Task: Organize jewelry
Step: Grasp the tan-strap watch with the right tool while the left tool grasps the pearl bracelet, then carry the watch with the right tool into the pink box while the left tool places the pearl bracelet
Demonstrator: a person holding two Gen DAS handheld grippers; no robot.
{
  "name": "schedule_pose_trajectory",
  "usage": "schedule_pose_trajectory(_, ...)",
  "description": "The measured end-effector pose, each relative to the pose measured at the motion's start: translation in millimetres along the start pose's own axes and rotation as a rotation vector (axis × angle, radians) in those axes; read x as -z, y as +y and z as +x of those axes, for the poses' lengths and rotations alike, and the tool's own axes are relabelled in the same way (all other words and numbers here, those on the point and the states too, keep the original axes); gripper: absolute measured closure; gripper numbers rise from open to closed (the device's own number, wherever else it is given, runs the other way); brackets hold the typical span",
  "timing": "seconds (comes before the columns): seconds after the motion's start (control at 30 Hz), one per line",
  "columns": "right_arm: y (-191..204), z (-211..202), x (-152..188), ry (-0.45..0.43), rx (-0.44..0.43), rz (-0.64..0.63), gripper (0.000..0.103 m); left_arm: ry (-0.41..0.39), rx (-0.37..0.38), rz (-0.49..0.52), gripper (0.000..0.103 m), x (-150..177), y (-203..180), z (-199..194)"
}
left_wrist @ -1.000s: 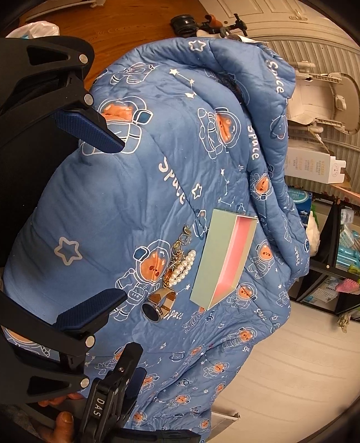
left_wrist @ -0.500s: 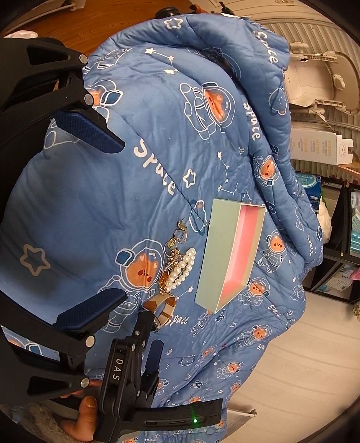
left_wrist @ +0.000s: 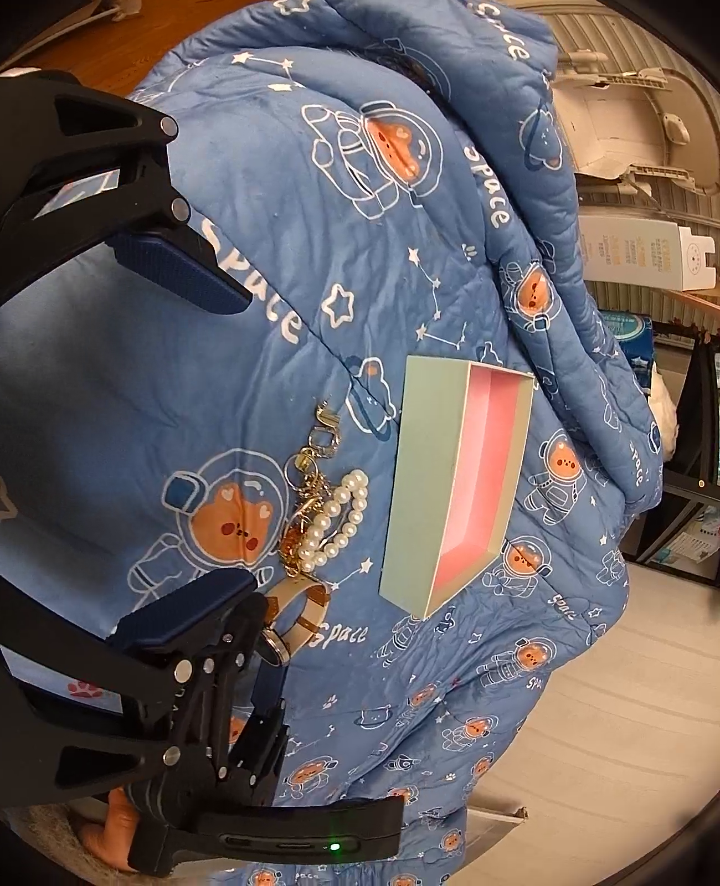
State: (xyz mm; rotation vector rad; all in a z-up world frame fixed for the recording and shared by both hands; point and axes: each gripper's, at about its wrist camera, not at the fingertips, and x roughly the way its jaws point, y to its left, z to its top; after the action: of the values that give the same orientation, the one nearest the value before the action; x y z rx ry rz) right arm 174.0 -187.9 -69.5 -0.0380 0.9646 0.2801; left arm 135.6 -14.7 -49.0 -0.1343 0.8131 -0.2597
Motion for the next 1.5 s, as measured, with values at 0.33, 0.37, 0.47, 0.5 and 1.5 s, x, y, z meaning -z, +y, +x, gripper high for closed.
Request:
schedule_pose_trajectory(0.33, -3, -4, 2, 0.0, -0.003, -0.008, 0.054, 0.095, 0.062, 0.035, 0.052, -55, -9, 46)
schedule_pose_trajectory(0.37, -3, -4, 2, 0.0, -0.003, -0.009, 0.054, 0.119, 0.078, 0.029, 0.055, -60, -8, 52)
schedule_pose_trajectory(0.47, -4, -4, 3, 0.0, -0.005, -0.011, 0.054, 0.187, 0.114, 0.006, 0.065, -70, -5, 71)
schedule_pose_trajectory(0.5, -4, -4, 3, 0.0, -0.006, -0.01, 0.054, 0.215, 0.13, -0.006, 0.066, -72, -3, 77)
schedule_pose_trajectory(1.5, -20, -37, -15, -0.033, -0.058, 0.0, 0.054, 0.188, 0.282, 0.048, 0.094, -109, -33, 36)
